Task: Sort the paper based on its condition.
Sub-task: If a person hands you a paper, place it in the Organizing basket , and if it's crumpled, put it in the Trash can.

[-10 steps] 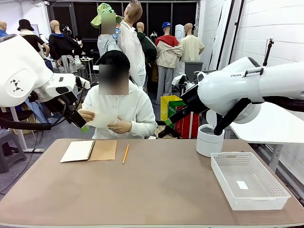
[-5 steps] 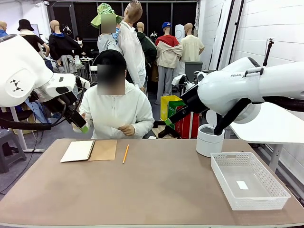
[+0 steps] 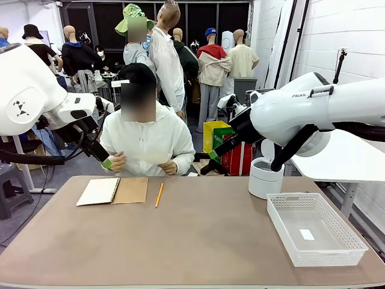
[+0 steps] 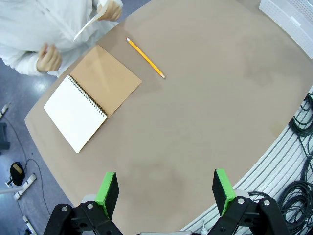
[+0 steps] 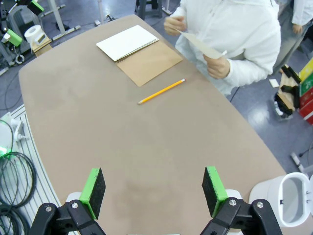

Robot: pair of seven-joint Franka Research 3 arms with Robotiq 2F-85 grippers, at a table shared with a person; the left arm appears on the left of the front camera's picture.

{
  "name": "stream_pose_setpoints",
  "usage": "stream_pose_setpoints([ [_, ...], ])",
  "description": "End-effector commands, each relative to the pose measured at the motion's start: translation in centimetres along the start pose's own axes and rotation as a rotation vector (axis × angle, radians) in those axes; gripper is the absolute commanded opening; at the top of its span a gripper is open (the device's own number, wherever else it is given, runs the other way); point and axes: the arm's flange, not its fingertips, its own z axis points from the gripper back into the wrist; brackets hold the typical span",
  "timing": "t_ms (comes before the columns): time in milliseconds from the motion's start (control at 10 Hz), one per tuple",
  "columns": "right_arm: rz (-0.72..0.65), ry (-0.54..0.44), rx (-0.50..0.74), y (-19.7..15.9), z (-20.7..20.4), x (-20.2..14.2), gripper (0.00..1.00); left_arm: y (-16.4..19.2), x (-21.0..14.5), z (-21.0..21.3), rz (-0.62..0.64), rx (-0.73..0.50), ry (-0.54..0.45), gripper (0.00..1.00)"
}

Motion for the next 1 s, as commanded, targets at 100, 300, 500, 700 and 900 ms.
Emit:
stream_pose_setpoints([
  [100, -0.007, 0.002, -0.002, 0.11, -0.06, -0.02, 1.00, 0.04, -0.02, 0.07, -0.006, -0.018, -0.006, 1.00],
  [300, -0.007, 0.002, -0.002, 0.11, -0.06, -0.02, 1.00, 0.04, -0.02, 0.07, -0.006, -0.018, -0.006, 1.00],
  [500, -0.007, 0.002, -0.002, 0.11, -0.06, -0.02, 1.00, 0.04, -0.02, 0.07, -0.006, -0.018, -0.006, 1.00],
  [700, -0.007, 0.002, -0.002, 0.11, -0.06, -0.02, 1.00, 0.04, -0.02, 0.07, -0.006, -0.018, -0.006, 1.00],
  [900, -0.007, 0.002, -0.002, 0.11, -0.06, -0.02, 1.00, 0.04, -0.02, 0.07, -0.006, -0.018, -0.006, 1.00],
])
